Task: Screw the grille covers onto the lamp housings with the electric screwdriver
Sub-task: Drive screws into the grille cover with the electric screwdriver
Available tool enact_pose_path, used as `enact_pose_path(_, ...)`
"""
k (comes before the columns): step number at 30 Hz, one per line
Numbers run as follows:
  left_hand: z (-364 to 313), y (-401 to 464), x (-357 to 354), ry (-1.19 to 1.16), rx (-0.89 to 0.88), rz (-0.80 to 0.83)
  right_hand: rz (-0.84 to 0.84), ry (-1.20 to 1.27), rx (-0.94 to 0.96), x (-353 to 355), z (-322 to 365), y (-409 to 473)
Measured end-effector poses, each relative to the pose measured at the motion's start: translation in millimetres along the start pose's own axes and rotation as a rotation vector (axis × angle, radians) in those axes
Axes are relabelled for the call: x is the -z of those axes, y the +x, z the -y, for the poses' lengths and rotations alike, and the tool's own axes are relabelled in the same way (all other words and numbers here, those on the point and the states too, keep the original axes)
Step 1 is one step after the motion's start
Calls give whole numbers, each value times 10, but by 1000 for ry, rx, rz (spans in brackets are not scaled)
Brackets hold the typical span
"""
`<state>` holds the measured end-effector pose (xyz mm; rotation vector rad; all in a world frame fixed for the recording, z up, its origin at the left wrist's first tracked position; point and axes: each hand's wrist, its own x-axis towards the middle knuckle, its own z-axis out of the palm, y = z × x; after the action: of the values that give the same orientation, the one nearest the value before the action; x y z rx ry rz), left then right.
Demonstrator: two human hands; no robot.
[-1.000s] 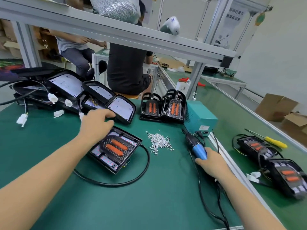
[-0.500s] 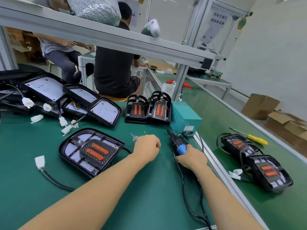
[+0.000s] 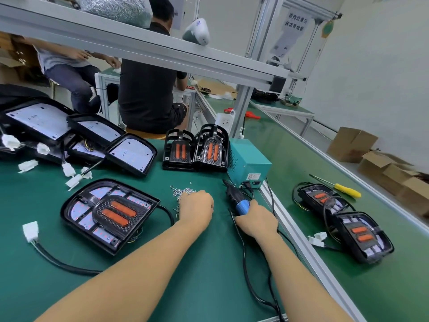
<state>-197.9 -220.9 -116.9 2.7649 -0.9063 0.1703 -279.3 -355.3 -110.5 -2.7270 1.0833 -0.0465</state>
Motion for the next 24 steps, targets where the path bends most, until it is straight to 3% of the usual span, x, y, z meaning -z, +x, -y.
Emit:
enact_pose_path(7, -12, 9, -15, 88, -146, -45, 30, -7, -4, 13, -13, 14)
enact_pose_path(13, 26, -247, 334, -590, -23, -112, 126, 47, -2, 139, -52, 58)
enact_pose_path(19, 398, -512, 777, -1014, 75, -145, 239, 716, -74, 376, -60, 78)
enact_pose_path(24, 666, -691, 972, -1261, 134, -143, 292, 1049, -115, 682, 176, -9)
